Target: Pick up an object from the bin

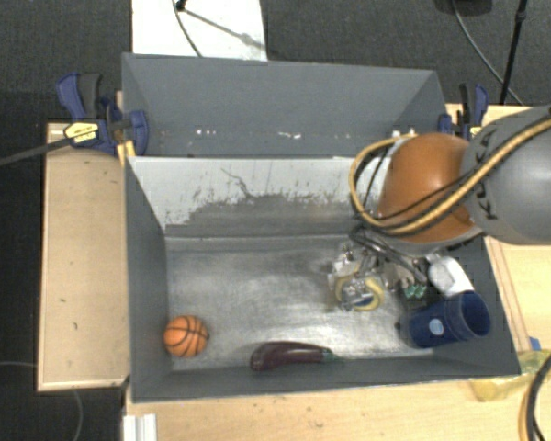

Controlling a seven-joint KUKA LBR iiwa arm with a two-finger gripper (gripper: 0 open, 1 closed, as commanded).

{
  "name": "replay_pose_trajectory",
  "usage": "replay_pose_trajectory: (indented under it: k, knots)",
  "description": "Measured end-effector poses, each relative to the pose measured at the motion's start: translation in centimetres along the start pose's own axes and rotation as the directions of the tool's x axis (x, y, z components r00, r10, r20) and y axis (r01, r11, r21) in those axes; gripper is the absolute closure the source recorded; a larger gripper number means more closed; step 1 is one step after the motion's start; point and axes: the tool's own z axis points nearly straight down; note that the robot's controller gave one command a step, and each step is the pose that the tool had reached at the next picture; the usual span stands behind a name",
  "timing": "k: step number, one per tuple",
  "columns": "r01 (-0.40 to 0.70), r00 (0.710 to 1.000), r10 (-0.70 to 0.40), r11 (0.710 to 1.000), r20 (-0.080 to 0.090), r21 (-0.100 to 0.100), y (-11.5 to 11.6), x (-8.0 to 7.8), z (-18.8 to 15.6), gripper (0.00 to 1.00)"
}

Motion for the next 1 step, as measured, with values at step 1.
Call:
replay_pose_trajectory:
  k: [1]
  knots:
    - [-0.077, 0.997, 0.077, 0.997, 0.001, 0.000, -3.25, 1.41, -11.76, 1.00]
